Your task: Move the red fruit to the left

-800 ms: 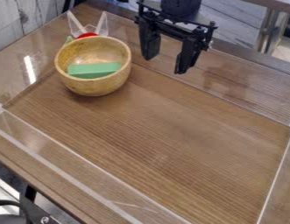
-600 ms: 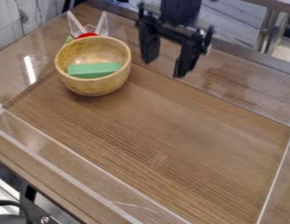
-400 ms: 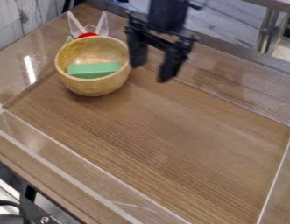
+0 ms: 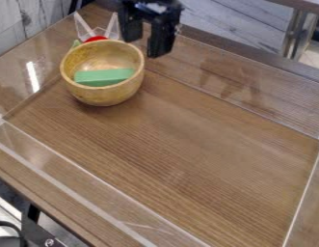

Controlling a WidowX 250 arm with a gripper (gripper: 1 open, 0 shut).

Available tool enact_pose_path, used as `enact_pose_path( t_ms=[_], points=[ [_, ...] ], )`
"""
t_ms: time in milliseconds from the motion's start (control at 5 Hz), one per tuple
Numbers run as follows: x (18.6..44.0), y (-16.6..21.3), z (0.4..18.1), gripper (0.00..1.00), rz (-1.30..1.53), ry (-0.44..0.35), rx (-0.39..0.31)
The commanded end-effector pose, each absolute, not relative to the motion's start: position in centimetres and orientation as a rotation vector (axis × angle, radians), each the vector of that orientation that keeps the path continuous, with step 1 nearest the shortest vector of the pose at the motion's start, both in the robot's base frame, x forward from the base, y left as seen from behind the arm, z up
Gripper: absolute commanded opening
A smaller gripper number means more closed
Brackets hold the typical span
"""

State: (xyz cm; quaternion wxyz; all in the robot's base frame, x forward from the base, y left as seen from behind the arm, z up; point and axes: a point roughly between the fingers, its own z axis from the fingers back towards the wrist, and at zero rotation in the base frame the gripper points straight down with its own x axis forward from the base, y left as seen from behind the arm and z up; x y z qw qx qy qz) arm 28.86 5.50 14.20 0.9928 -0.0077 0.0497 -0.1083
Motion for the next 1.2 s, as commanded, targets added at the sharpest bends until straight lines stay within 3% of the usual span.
enact_pose_path(
  t_ms=[0, 200, 800, 1000],
  points=[
    [29.9, 6.9, 18.4, 1.00, -0.177, -0.002, 0.016],
    [30.5, 10.2, 19.8, 1.00, -0.111, -0.010, 0.026],
    [32.8, 16.0, 17.0, 1.00, -0.163, 0.035, 0.051],
    [32.1, 17.8, 16.6, 0.00, -0.138, 0.053, 0.054]
  ],
)
